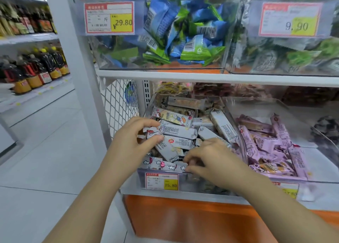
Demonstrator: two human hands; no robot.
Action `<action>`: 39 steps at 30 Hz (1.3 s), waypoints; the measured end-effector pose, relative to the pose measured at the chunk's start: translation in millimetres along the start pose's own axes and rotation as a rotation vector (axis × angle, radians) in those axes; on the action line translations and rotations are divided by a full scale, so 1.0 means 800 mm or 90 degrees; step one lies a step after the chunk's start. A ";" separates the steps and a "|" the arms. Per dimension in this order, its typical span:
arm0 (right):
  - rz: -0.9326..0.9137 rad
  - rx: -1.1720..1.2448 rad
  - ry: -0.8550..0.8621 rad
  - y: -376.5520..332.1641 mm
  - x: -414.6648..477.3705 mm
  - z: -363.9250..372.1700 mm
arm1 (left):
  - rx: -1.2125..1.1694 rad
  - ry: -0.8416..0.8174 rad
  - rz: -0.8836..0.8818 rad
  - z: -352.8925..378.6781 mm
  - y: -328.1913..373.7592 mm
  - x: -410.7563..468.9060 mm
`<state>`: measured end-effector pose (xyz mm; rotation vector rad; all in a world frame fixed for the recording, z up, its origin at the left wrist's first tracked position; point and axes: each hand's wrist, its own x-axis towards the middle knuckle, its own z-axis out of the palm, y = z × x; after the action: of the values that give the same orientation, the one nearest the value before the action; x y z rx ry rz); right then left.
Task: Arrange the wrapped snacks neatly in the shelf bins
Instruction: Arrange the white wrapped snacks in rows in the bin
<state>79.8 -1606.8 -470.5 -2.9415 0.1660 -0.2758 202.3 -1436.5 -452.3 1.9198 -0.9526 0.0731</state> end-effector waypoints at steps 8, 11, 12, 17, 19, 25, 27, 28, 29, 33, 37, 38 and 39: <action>0.029 0.083 0.103 0.000 -0.003 -0.006 | -0.072 0.058 -0.026 -0.007 0.000 -0.004; 0.025 0.125 0.101 0.006 0.003 -0.009 | -0.113 0.056 -0.043 -0.009 0.000 -0.006; 0.024 0.125 0.066 0.006 0.004 -0.009 | -0.122 0.054 -0.049 -0.010 0.000 -0.007; 0.005 0.099 -0.036 0.001 0.008 0.004 | -0.142 0.056 -0.051 -0.013 0.005 -0.011; 0.028 0.144 -0.030 0.000 0.006 -0.004 | -0.151 0.057 -0.061 -0.013 0.009 -0.010; 0.039 0.362 0.091 -0.023 0.004 -0.033 | -0.231 -0.015 -0.053 -0.002 0.028 -0.006; 0.024 0.392 0.068 -0.029 0.004 -0.034 | -0.272 -0.057 -0.035 0.007 0.035 -0.005; 0.024 0.407 0.067 -0.029 0.004 -0.033 | -0.293 -0.074 -0.033 0.012 0.038 -0.004; 0.031 0.434 0.071 -0.028 0.004 -0.032 | -0.315 -0.088 -0.035 0.016 0.040 -0.003; 0.045 0.563 0.081 -0.012 0.000 -0.030 | -0.396 -0.131 -0.034 0.027 0.044 0.002; 0.085 0.579 0.147 0.008 -0.013 -0.035 | -0.273 -0.147 -0.034 0.032 0.034 0.007; 0.101 0.567 0.162 0.014 -0.017 -0.036 | -0.177 -0.165 -0.028 0.033 0.029 0.007; 0.118 0.557 0.176 0.019 -0.022 -0.037 | -0.070 -0.194 -0.018 0.034 0.022 0.007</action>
<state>55.5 -1624.4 -447.5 -2.0022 0.2689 -0.5572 185.8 -1464.7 -451.7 1.8731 -1.1054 -0.2897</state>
